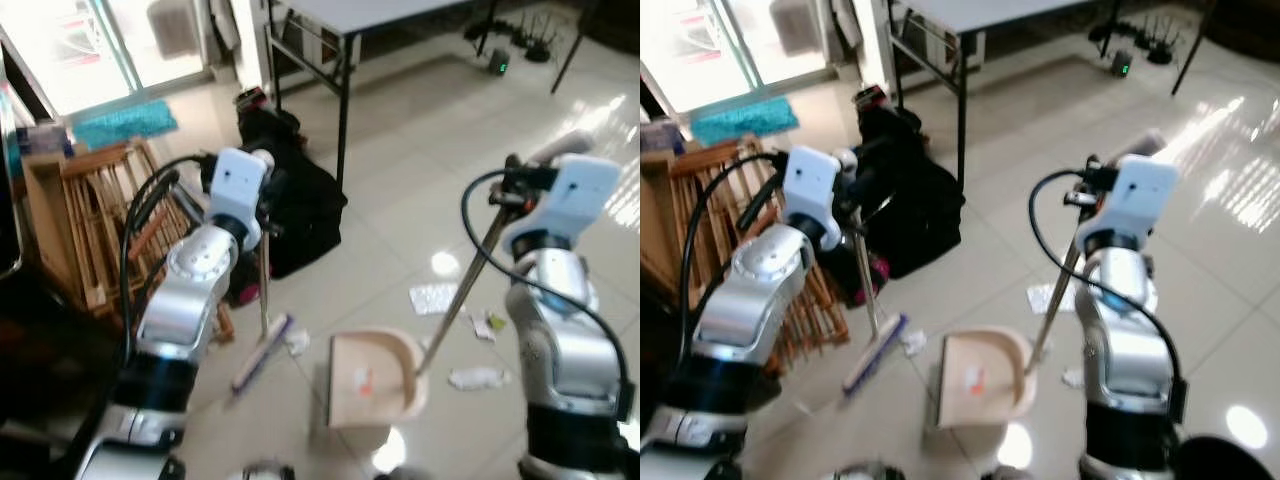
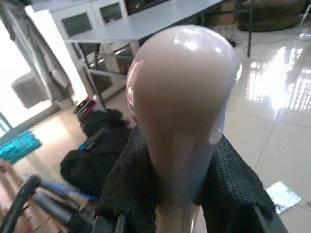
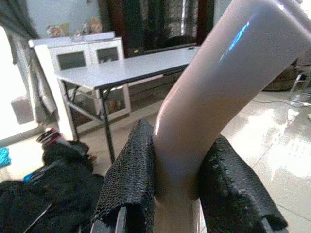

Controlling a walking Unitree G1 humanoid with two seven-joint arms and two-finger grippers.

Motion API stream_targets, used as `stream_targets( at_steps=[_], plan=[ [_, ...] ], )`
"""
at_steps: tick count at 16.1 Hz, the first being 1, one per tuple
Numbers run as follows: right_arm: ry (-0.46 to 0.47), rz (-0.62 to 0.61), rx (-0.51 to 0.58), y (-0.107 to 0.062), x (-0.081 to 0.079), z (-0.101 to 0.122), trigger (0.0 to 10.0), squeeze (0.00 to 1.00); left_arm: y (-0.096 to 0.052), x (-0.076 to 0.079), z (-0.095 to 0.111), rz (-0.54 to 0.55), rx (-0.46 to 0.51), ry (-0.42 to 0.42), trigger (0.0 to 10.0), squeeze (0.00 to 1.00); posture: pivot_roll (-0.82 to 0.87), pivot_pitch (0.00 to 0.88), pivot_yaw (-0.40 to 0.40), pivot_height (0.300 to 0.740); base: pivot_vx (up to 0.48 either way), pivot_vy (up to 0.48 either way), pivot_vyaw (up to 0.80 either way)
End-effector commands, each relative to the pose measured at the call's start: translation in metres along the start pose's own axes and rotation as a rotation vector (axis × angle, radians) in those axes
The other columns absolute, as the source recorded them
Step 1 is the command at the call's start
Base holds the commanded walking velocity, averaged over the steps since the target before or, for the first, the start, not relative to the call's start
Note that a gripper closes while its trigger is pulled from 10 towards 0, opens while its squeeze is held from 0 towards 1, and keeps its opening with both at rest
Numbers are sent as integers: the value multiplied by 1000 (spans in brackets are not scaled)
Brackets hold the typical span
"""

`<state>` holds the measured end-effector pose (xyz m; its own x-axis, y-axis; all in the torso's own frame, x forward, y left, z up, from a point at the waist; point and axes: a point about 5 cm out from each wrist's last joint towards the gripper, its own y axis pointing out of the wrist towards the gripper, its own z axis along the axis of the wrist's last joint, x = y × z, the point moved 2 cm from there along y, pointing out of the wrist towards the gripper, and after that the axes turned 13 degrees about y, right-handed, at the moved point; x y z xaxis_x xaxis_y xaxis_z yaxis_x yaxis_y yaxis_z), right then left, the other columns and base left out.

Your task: Sweep floor

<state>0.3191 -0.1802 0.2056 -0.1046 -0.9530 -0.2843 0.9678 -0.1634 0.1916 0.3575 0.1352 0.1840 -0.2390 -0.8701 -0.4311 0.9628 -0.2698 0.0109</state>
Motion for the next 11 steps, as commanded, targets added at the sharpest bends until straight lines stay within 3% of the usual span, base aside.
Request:
stream_targets(
  at_steps=[1,11],
  plan=[
    [28,22,36,1,-5,9,10000,0,1,-5,10,18,38,33,10000,0,-64,113,45,740,304,0,0],
    [20,15,41,-1,-6,7,10000,0,4,-4,13,10,45,32,10000,0,-66,109,55,740,298,0,0]
  ],
)
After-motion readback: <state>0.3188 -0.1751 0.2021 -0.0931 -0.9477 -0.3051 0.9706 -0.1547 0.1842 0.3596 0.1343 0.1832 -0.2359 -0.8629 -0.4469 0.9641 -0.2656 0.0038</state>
